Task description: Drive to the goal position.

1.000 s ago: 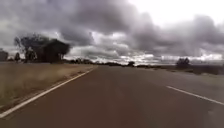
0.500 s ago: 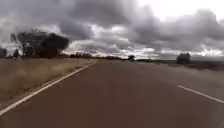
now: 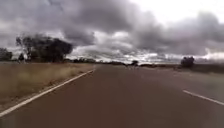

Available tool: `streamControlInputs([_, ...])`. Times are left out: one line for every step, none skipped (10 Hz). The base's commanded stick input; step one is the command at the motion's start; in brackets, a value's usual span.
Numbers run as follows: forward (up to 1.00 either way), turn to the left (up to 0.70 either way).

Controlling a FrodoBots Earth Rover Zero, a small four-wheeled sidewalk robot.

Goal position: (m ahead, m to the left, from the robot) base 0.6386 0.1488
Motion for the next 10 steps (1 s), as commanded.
streamControlInputs([0.85, 0.04])
streamControlInputs([0.85, 0.04])
streamControlInputs([0.85, 0.04])
streamControlInputs([0.85, 0.04])
streamControlInputs([0.85, 0.04])
streamControlInputs([0.85, 0.04])
streamControlInputs([0.85, 0.04])
streamControlInputs([0.85, 0.04])
streamControlInputs([0.85, 0.04])
streamControlInputs([0.85, 0.04])
